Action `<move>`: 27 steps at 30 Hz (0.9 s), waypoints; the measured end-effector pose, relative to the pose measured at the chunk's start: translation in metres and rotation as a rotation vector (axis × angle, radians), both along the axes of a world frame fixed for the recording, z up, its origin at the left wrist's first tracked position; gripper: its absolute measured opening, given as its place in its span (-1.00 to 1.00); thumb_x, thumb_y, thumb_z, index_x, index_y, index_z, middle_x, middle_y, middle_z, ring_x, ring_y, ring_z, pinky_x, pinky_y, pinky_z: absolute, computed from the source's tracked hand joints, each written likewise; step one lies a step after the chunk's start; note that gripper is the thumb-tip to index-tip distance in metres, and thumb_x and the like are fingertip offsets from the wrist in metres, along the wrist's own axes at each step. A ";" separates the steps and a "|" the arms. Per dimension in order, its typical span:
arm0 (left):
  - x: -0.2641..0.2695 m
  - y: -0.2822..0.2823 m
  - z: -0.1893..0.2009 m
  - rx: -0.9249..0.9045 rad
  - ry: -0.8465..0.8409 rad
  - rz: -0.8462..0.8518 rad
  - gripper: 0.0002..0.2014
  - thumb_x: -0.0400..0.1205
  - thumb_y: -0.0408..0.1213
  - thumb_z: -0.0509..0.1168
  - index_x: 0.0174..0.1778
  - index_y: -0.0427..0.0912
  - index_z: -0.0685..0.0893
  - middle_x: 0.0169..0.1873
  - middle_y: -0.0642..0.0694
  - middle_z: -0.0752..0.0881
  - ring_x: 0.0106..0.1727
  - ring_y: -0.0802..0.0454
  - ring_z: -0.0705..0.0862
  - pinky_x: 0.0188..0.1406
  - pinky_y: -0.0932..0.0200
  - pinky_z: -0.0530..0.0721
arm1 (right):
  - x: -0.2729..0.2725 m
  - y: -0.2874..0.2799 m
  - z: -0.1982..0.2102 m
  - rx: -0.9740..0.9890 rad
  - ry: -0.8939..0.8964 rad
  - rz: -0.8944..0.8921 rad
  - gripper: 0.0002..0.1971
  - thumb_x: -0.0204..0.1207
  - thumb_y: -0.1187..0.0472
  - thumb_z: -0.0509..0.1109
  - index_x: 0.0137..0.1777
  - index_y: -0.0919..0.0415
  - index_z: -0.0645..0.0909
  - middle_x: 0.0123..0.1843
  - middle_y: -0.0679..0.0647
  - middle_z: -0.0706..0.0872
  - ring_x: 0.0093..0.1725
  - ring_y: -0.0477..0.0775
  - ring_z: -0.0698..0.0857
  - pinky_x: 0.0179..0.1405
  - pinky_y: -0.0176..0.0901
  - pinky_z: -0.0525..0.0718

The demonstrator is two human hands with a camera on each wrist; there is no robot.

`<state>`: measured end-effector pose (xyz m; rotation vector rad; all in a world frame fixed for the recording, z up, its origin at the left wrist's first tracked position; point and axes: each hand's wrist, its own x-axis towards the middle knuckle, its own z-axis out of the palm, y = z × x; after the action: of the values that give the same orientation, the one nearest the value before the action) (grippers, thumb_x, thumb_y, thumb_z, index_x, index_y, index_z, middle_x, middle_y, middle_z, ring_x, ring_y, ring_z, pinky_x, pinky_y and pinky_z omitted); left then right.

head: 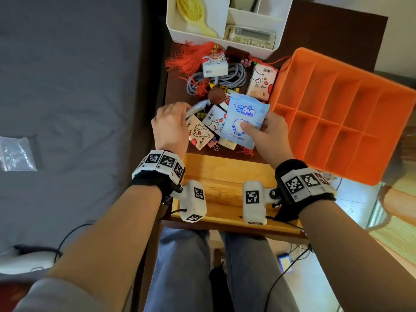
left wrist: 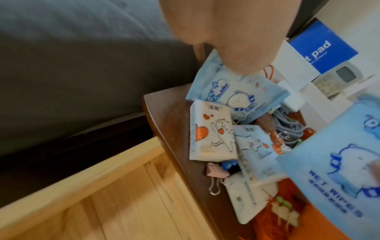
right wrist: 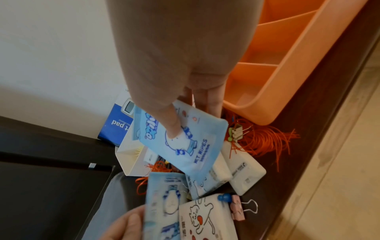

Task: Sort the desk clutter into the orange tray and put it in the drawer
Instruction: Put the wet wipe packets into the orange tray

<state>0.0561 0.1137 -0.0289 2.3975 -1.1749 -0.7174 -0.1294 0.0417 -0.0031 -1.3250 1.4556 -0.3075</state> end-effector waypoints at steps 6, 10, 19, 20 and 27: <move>-0.011 -0.008 0.005 0.143 0.176 -0.024 -0.59 0.64 -0.06 0.23 0.36 -0.15 0.50 0.26 -0.17 0.61 0.35 -0.14 0.51 0.29 -0.15 0.53 | -0.005 0.000 0.008 -0.005 -0.011 0.009 -0.69 0.48 0.32 0.46 0.23 0.26 0.61 0.06 0.04 0.76 0.03 0.06 0.78 0.04 0.06 0.76; -0.014 -0.011 -0.006 0.209 0.131 -0.054 -0.41 0.51 -0.19 0.36 0.46 -0.13 0.37 0.37 -0.14 0.50 0.41 -0.15 0.43 0.35 -0.22 0.48 | -0.010 -0.001 0.003 -0.018 -0.012 -0.005 -0.71 0.48 0.31 0.46 0.19 0.27 0.62 0.03 0.07 0.77 0.01 0.07 0.78 0.00 0.06 0.77; -0.018 -0.012 -0.021 0.124 -0.054 -0.012 -0.58 0.67 -0.36 0.12 0.48 -0.10 0.41 0.31 -0.19 0.62 0.33 -0.27 0.54 0.23 -0.24 0.56 | -0.015 0.001 -0.005 -0.042 -0.020 -0.016 -0.71 0.49 0.30 0.46 0.20 0.28 0.62 0.05 0.05 0.76 -0.07 -0.07 0.76 -0.15 -0.26 0.75; -0.018 -0.009 -0.018 0.091 -0.069 -0.003 -0.58 0.67 -0.37 0.11 0.48 -0.08 0.41 0.30 -0.19 0.64 0.34 -0.27 0.53 0.23 -0.25 0.56 | -0.015 0.001 -0.005 -0.042 -0.020 -0.018 -0.71 0.49 0.30 0.46 0.20 0.29 0.62 0.06 0.07 0.76 -0.06 -0.05 0.76 -0.14 -0.25 0.75; -0.023 0.004 0.010 -0.191 0.111 0.100 -0.64 0.68 -0.19 0.05 0.30 -0.27 0.54 -0.05 -0.22 0.73 -0.03 -0.19 0.71 -0.05 -0.12 0.70 | -0.011 0.000 0.002 -0.037 -0.047 -0.014 -0.71 0.49 0.33 0.45 0.20 0.31 0.61 0.07 0.03 0.74 0.01 0.01 0.76 -0.10 -0.25 0.74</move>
<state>0.0329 0.1174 -0.0186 2.2116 -1.0229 -0.6654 -0.1400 0.0412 -0.0007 -1.3291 1.4265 -0.3733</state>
